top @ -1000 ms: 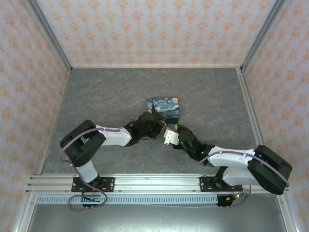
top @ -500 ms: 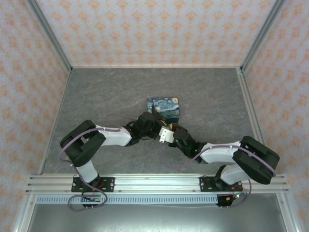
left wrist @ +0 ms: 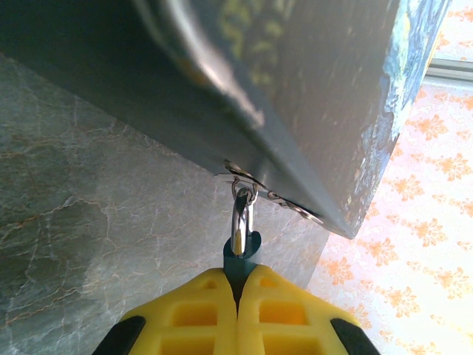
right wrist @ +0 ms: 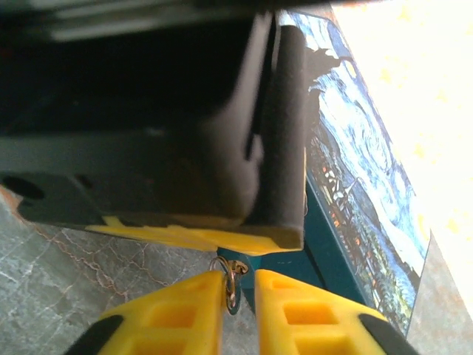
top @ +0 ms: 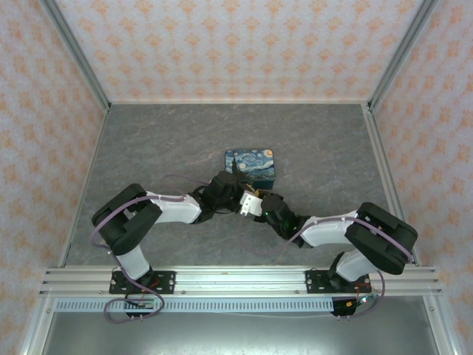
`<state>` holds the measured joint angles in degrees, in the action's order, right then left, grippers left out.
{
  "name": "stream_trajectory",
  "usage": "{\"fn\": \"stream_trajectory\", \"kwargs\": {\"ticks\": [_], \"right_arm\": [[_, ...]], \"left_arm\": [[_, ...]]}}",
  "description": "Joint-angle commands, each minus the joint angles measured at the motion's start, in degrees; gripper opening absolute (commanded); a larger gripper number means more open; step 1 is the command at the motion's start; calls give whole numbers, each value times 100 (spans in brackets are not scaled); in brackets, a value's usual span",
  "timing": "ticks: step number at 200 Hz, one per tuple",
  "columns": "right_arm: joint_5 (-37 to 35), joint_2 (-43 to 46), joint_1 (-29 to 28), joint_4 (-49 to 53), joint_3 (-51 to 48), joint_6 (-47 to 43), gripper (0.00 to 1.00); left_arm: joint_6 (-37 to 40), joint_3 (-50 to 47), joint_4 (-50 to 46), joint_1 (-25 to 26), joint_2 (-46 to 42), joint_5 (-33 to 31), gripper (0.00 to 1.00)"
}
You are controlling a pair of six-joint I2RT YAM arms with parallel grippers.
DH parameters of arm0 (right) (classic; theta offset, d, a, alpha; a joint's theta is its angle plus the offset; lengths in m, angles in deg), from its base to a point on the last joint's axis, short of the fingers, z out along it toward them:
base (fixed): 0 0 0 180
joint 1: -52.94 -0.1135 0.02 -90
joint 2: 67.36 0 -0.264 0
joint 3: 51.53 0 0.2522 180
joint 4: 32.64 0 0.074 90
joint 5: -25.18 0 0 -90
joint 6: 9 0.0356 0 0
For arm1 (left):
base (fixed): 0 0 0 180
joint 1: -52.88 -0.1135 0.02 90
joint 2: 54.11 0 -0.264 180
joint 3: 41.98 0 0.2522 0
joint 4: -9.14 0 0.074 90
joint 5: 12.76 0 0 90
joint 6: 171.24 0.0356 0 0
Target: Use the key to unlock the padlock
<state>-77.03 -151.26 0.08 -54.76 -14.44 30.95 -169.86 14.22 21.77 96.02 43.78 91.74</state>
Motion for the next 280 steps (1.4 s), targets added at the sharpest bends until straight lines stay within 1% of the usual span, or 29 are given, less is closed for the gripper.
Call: {"fn": "stream_trajectory", "kwargs": {"ticks": [1,31,61,101,141,175,200,220,252,280], "right_arm": [[-175,-109,-40,-192,136,130,9],[-315,-166,-40,-195,146,170,0],[-421,-207,-38,-324,110,241,0],[-296,-130,-40,-283,171,596,0],[50,-4,-11,-146,297,1354,0],[34,-327,-14,-741,134,2116,0],[74,-589,-4,-1228,-17,2513,0],[160,-692,15,-1427,-83,2765,0],[451,-716,175,-1579,-161,3112,0],[884,-674,407,-1755,-270,3451,0]], "left_arm": [[-33,157,0,55,-260,-29,0],[-32,138,-15,53,-278,-37,0],[-33,137,-18,50,-271,-33,0],[-50,125,7,54,-269,-35,0],[-85,116,50,55,-255,-32,0],[-85,79,42,50,-270,-41,0],[-94,55,48,55,-266,-30,0],[-85,43,33,52,-265,-38,0],[-68,7,19,55,-275,-21,0],[-77,-93,2,54,-372,-57,0]]}}
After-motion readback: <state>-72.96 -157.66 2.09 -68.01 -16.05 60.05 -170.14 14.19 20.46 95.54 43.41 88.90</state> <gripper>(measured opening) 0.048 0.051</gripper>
